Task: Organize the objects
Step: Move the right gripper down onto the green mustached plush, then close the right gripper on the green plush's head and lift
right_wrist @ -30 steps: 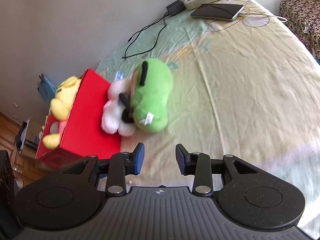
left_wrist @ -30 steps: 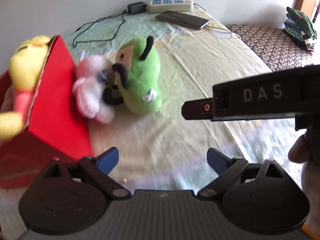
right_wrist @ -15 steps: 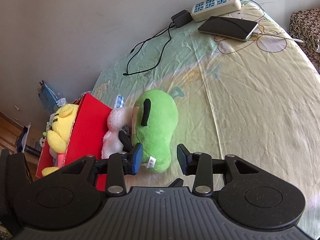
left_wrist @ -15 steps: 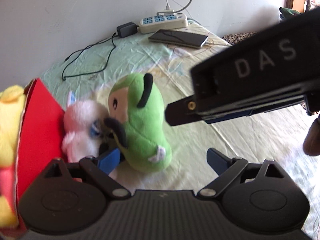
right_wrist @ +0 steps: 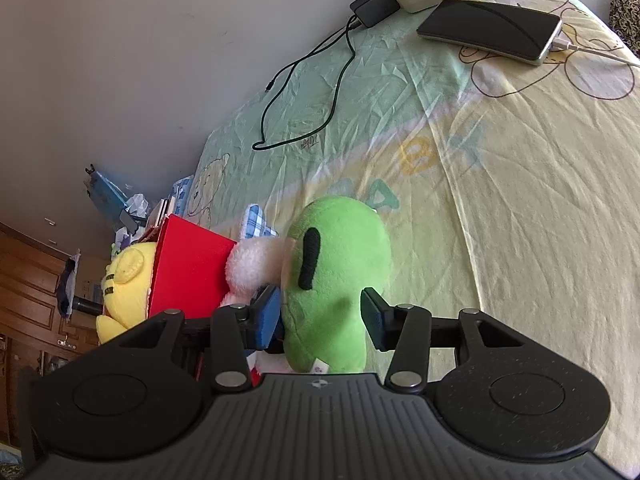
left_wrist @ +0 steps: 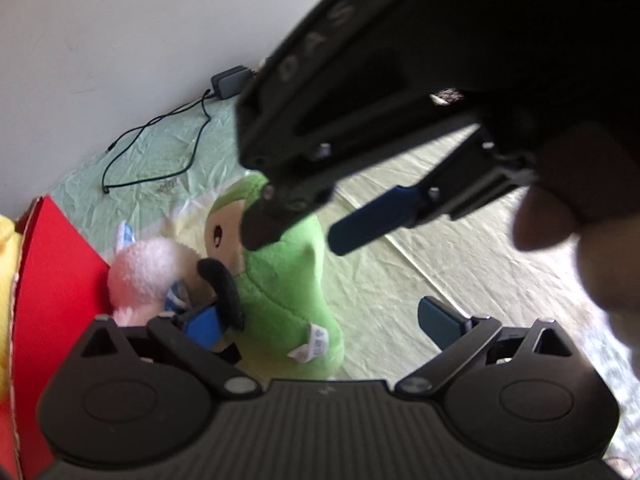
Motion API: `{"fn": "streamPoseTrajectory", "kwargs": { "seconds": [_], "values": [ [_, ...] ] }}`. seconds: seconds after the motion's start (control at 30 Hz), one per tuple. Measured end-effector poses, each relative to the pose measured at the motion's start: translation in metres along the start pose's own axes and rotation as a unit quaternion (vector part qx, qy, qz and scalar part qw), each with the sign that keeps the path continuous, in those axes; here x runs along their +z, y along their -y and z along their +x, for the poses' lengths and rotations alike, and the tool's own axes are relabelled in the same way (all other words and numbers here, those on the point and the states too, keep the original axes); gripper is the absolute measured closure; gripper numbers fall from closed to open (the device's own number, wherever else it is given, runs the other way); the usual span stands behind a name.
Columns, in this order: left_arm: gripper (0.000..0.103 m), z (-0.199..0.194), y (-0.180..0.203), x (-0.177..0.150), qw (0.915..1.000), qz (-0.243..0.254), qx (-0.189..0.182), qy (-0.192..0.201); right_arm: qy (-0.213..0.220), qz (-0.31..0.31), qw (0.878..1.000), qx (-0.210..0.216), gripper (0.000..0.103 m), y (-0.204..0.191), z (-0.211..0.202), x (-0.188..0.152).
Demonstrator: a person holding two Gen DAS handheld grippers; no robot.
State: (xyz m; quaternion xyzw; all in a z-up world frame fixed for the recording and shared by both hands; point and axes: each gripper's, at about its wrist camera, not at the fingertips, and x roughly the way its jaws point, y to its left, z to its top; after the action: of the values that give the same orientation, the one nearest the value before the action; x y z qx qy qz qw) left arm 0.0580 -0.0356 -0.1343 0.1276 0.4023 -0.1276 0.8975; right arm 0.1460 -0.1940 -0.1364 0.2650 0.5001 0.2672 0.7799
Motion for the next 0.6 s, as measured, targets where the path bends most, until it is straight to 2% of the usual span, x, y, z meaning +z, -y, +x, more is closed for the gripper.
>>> {"fn": "streamPoseTrajectory", "kwargs": {
  "seconds": [0.1,0.27,0.47,0.6],
  "values": [
    [0.005,-0.005,0.001,-0.003,0.9999,0.008,0.006,0.010,-0.015,0.004,1.000,0.008,0.049,0.000,0.007,0.003],
    [0.005,-0.002,-0.004,0.000,0.9991,0.004,0.036,0.021,-0.019,0.000,1.000,-0.006,0.044,0.001,0.017,0.007],
    [0.007,0.015,-0.009,0.004,0.9996,-0.009,0.025,-0.004,-0.013,0.021,0.999,-0.028,0.039,0.011,0.020,0.011],
    [0.008,0.026,-0.007,0.008,0.9996,-0.015,0.020,-0.012,-0.015,0.038,0.999,-0.021,0.038,0.017,0.021,0.009]
  ]
}}
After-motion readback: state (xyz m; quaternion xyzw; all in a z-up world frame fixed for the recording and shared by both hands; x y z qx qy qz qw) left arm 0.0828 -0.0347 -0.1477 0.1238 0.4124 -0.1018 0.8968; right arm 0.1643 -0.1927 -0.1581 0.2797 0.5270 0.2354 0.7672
